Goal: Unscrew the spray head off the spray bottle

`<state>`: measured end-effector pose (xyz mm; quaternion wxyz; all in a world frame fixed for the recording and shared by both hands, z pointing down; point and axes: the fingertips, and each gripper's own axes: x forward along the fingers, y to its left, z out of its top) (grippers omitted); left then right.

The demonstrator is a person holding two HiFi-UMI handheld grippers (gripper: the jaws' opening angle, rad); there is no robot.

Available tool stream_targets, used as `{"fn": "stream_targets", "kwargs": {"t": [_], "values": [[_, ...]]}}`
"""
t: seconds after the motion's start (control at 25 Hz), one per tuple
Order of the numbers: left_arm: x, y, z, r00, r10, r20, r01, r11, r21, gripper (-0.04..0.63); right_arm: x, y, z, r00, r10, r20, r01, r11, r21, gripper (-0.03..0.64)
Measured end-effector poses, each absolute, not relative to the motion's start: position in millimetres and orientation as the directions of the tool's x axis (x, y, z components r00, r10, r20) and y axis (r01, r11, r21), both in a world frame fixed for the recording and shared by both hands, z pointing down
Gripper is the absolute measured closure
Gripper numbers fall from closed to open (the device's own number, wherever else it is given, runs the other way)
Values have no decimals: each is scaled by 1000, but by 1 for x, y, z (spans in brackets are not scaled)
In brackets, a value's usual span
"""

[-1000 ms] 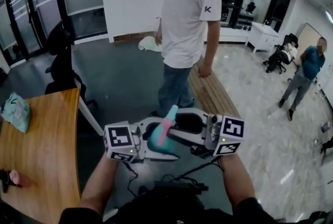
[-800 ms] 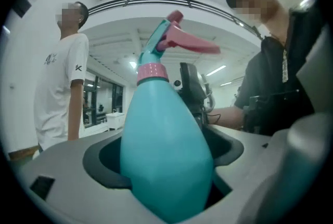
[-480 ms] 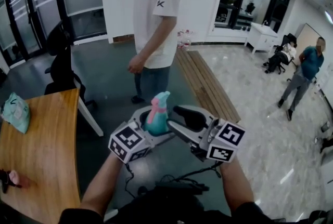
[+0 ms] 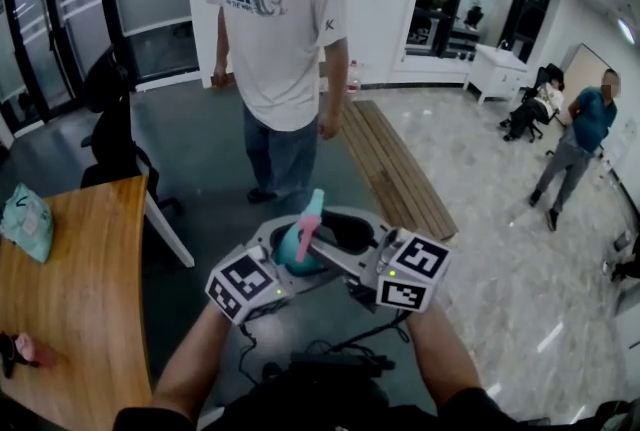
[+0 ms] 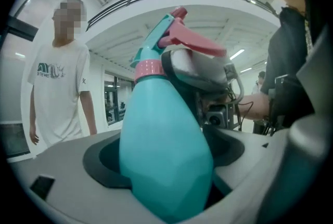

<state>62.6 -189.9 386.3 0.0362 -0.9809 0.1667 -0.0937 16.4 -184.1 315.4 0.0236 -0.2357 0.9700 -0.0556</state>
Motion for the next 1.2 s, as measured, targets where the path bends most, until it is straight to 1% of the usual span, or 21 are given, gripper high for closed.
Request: {"fn": "stream_targets", "kwargs": {"t": [0.08,0.12,0.24,0.36,0.48,0.68,0.96,1.2], "values": [[58,-190,385,930,-332,156,-322,-943,-86,167,17,-185,315,-894,-448,-32,-440,888,-135,439],[55,-193,385,923,-352,154,-343,-935,-85,167,20,-186,315,-890,-454,-34,-446,884,-137,439],[46,-210,391,873,-452,182,-441,-892,-98,167,33,-187,311,-867,-496,-44,-486,862,-142,439],[36,-229,395,811,-551,195,-539,-834,-116,167,38,-189,302,-838,-540,-72,-522,834,-181,439],[27,-239,402,775,-597,208,-585,-802,-121,168,25,-191,300,-821,-567,-67,-546,814,-196,439],[26,-239,406,764,-607,220,-596,-794,-121,170,14,-192,311,-821,-571,-6,-564,813,-146,437],[18,-241,404,776,-601,193,-595,-798,-92,170,23,-198,314,-810,-587,2,-583,803,-123,437],[24,-234,403,809,-562,173,-560,-826,-67,170,47,-204,316,-777,-629,18,-628,773,-95,437]]}}
